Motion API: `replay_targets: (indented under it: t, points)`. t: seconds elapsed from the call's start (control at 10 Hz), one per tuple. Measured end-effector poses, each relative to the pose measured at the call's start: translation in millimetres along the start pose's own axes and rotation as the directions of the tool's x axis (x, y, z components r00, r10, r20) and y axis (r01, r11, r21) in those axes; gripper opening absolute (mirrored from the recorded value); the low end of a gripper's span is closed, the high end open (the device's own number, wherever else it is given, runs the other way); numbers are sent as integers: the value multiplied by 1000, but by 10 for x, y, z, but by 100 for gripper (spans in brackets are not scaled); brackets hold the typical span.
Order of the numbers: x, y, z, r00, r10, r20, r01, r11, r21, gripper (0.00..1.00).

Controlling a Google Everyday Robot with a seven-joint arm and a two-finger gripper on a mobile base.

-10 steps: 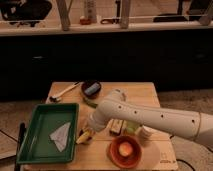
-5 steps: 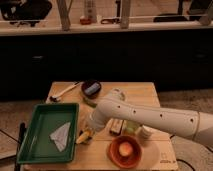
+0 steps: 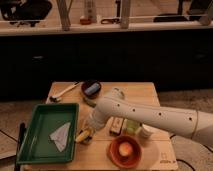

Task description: Place banana in metal cup

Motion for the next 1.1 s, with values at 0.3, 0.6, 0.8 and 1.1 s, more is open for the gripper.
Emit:
replay_targets:
  t: [0.3,0.6,0.8,1.1]
  points:
    - [4,-5,0,1000,-1,3,1,1000,-1,80]
    - [12,3,-9,1000,0,5,0,1000,1,80]
    - [20,2,-14,1000,1,7,-1,1000,1,80]
    - [44,0,-13,1000,6,10,-5,1000,-2,80]
